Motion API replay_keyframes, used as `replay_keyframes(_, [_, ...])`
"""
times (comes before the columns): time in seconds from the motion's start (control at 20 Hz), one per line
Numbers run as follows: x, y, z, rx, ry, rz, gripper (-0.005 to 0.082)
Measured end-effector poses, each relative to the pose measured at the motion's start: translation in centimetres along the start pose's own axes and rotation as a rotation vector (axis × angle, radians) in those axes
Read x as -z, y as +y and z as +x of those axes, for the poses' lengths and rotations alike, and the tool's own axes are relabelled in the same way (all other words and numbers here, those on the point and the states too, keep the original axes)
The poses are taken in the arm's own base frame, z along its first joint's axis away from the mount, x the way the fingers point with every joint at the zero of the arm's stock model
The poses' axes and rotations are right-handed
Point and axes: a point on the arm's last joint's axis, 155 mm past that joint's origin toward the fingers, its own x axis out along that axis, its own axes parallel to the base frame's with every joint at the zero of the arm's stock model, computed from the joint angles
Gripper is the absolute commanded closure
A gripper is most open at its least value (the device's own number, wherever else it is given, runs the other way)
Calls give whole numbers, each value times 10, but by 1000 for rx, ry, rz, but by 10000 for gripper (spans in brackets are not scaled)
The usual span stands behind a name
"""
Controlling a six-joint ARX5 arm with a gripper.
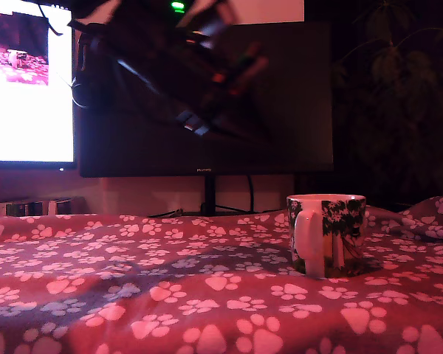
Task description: Pick up the coffee capsules on the table and drop them inside the coffee cup
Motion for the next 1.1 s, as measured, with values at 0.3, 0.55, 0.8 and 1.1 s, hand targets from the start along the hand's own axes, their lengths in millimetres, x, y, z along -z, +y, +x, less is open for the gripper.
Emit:
replay_keyframes(0.3, [15, 14, -4, -26, 15, -26, 788])
replay_keyframes(0.55, [41, 38, -18, -75, 39, -75, 788])
replay_keyframes(0.8, [44, 46, -38, -107, 15, -86, 788])
replay_keyframes(1.1, [71, 66, -59, -165, 11, -130, 788])
